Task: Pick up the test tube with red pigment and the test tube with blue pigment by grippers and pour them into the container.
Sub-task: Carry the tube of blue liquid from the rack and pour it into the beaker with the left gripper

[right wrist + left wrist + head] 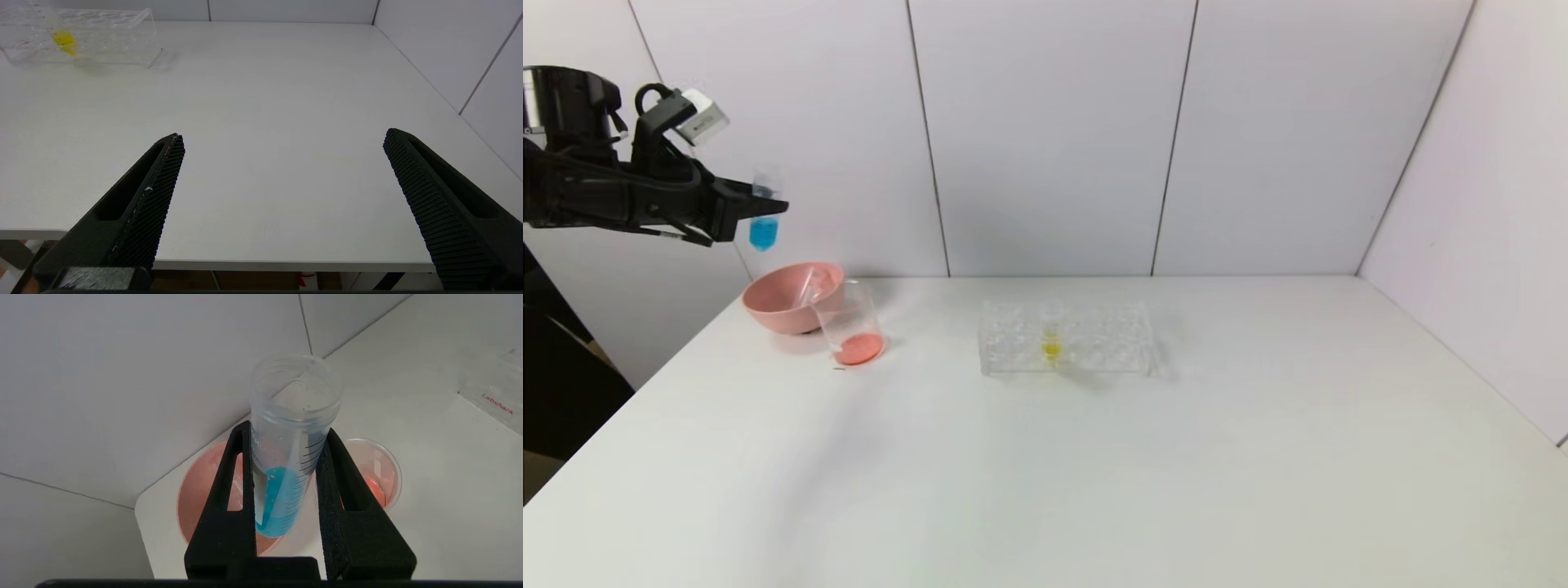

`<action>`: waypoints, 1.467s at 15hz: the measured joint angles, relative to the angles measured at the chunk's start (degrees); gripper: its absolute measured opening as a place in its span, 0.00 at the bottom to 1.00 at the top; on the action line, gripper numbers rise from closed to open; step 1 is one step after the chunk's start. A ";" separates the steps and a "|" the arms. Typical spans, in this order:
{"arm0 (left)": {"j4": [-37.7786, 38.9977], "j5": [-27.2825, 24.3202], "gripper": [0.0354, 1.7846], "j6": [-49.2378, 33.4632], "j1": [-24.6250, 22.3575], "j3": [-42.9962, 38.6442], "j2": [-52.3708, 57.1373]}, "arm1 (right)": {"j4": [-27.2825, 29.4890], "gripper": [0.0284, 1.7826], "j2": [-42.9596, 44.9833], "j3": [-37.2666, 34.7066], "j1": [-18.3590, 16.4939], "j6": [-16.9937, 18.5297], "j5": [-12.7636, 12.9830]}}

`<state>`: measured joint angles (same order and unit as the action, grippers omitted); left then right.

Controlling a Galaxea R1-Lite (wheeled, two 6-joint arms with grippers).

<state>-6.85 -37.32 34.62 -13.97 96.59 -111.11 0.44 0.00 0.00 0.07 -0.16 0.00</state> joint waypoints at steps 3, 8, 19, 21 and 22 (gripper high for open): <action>-4.94 -0.66 0.23 6.64 -0.16 3.33 -2.93 | 0.00 1.00 0.00 0.00 0.00 0.02 0.00; -9.98 -0.61 0.23 13.80 -0.16 7.79 -6.29 | 0.00 1.00 0.00 0.00 0.00 0.00 0.00; -25.81 0.33 0.23 41.20 -0.05 16.25 -10.59 | 0.00 1.00 0.00 0.00 0.02 0.02 0.00; -26.83 2.36 0.23 44.15 -0.05 16.70 -11.12 | 0.00 1.00 0.00 0.00 -0.02 0.00 0.00; -27.38 4.22 0.23 44.90 -0.02 16.79 -11.25 | 0.00 1.00 0.00 0.00 -0.02 0.00 0.00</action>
<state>-34.23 -33.10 79.52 -13.99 113.37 -122.36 0.44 0.00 0.00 0.05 -0.16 0.00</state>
